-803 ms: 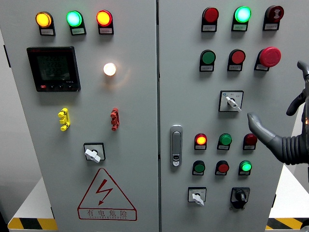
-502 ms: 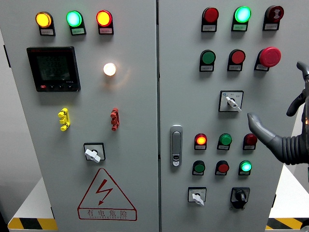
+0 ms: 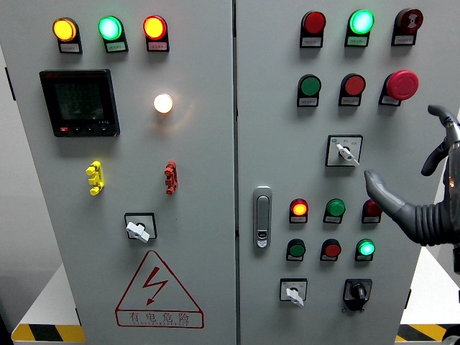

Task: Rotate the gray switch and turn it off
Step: 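Raise the right hand toward the white rotary switch handle, then close the right hand's fingers around the white switch handle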

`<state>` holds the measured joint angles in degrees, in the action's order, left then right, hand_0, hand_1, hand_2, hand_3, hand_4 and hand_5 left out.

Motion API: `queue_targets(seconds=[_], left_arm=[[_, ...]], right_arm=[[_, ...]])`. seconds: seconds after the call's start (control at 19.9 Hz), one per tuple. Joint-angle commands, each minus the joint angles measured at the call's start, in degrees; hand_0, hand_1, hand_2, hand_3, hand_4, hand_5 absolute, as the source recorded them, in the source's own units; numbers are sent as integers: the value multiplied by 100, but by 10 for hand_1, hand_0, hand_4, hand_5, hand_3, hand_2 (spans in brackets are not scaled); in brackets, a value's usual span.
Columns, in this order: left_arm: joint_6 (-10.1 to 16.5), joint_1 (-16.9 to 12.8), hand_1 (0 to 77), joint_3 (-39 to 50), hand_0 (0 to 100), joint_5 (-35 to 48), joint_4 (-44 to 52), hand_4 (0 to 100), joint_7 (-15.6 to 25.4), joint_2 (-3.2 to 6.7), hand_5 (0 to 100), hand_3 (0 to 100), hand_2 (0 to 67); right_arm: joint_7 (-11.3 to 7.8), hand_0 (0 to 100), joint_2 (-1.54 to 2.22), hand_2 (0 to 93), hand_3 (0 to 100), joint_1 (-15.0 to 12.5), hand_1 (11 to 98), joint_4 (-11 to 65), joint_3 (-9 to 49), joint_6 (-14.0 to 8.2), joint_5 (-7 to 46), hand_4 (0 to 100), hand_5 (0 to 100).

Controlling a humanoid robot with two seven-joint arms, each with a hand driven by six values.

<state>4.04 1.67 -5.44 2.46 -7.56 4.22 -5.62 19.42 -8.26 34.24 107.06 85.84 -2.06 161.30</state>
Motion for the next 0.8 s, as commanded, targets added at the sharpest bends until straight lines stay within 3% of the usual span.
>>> queue_targets(seconds=[0.0, 0.15, 0.3, 0.4, 0.75], left_arm=[[0, 0, 0, -1, 882, 0, 0, 82, 0, 0, 108, 187, 133], [0, 0, 0, -1, 883, 0, 0, 82, 0, 0, 108, 188, 133], [0, 0, 0, -1, 882, 0, 0, 82, 0, 0, 109, 188, 132], [0, 0, 0, -1, 882, 0, 0, 82, 0, 0, 109, 188, 132], [0, 0, 0, -1, 883, 0, 0, 81, 0, 0, 108, 187, 132]], right_arm=[[0, 0, -9, 405, 804, 47, 403, -18, 3, 48, -160, 942, 892], [35, 0, -18, 509, 810, 109, 400, -132, -6, 66, -187, 942, 904], [70, 0, -27, 572, 815, 214, 396, -229, -6, 250, -230, 944, 908], [158, 0, -27, 594, 817, 258, 393, -343, -41, 259, -301, 945, 908], [185, 0, -36, 631, 819, 513, 381, -818, -58, 250, -407, 950, 907]])
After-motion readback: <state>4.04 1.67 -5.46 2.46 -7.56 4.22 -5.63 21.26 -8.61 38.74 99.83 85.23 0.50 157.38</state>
